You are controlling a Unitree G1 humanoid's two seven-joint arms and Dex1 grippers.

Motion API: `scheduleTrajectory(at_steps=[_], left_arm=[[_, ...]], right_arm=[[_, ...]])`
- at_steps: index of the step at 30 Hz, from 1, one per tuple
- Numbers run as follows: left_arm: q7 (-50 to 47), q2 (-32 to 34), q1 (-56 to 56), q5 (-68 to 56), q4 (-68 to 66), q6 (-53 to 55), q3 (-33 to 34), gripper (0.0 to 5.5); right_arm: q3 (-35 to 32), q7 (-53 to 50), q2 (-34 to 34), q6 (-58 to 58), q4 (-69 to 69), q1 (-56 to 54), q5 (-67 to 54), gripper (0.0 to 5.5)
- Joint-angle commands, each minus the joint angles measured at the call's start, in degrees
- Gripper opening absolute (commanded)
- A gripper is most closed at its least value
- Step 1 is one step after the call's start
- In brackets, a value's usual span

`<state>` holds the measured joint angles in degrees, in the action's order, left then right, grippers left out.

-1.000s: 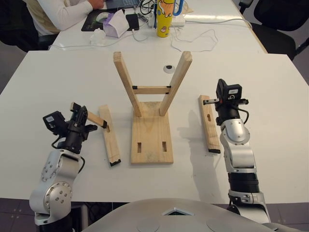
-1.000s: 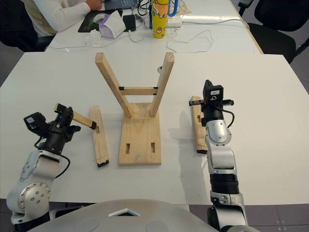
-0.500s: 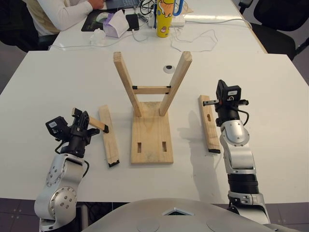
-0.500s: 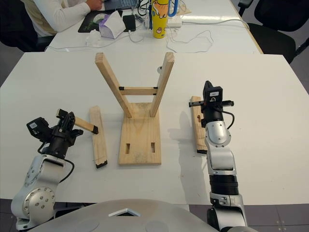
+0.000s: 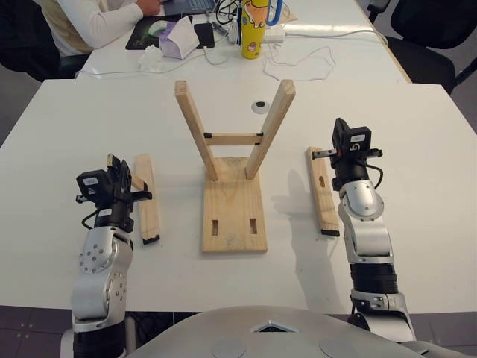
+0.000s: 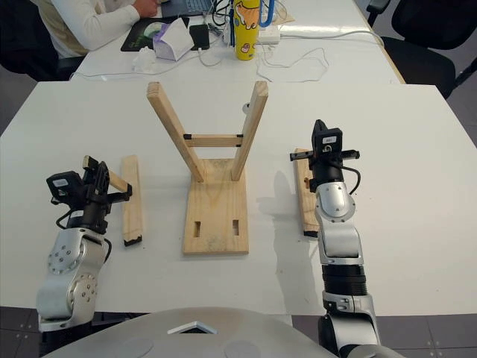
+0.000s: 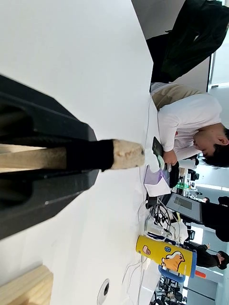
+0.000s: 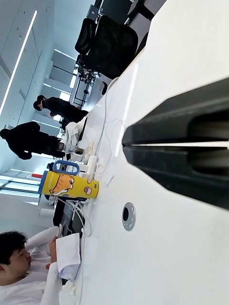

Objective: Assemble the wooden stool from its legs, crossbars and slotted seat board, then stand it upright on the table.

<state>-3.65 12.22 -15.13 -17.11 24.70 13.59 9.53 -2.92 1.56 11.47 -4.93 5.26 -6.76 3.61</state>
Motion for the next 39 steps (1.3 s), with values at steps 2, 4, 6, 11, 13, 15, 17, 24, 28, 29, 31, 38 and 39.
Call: scheduleTrajectory(at_steps=[2,4,6,11,13,15,17,24,28,29,31,38,39], left_arm=[[0.2,-0.7,-2.8,3.4,-9.3,1.0,1.2,0.42],[0.1,-1.1,-3.5,3.6,-9.9,1.9,1.6,0.42],[0.9,-0.8,-3.6,3.4,-9.5,3.5,1.2,0.42],[6.1,1.1,-1.2,0.8,-7.8,5.5,-0.7,0.42],[9.5,2.6,-1.0,-0.4,-7.8,7.7,-1.9,0.42],[11.9,4.2,-0.4,-0.2,-7.1,8.0,-3.2,0.42],[13.0,5.8,2.0,0.6,-6.3,7.6,-3.4,0.42],[10.6,8.5,11.8,4.8,-4.7,4.2,0.9,1.01],[11.4,9.9,17.7,5.9,-2.3,4.4,1.2,1.4],[11.6,10.3,18.4,6.4,-1.8,4.5,0.9,1.4],[12.0,10.5,19.6,6.8,-0.6,4.8,0.6,1.4],[10.8,10.6,29.3,3.1,2.2,10.6,4.5,1.12],[10.8,10.8,30.9,2.4,2.1,11.6,5.1,0.97]], right_arm=[[0.2,0.6,0.1,0.3,-1.0,-1.4,0.3,0.0],[0.1,0.8,0.2,0.4,-1.1,-1.6,0.3,0.0],[0.0,0.7,0.2,0.4,-1.0,-1.3,0.3,0.0],[0.2,0.5,-0.1,0.4,-0.8,-1.0,0.6,0.0],[0.1,0.4,-0.2,0.4,-0.8,-1.0,0.6,0.0],[-0.1,0.3,-0.3,0.5,-0.8,-1.1,0.6,0.0],[0.0,0.2,-0.3,0.6,-0.9,-1.3,0.6,0.0],[0.4,0.4,-0.6,1.1,-1.8,-2.4,0.7,0.0],[0.6,0.6,-0.7,1.7,-2.7,-2.9,0.7,0.0],[0.6,0.7,-0.7,1.8,-2.9,-3.0,0.7,0.0],[0.6,0.7,-0.6,2.0,-3.2,-3.3,0.7,0.0],[0.9,0.8,-0.5,2.9,-4.0,-3.4,0.8,0.0],[0.9,0.8,-0.5,2.9,-4.2,-3.5,0.8,0.0]])
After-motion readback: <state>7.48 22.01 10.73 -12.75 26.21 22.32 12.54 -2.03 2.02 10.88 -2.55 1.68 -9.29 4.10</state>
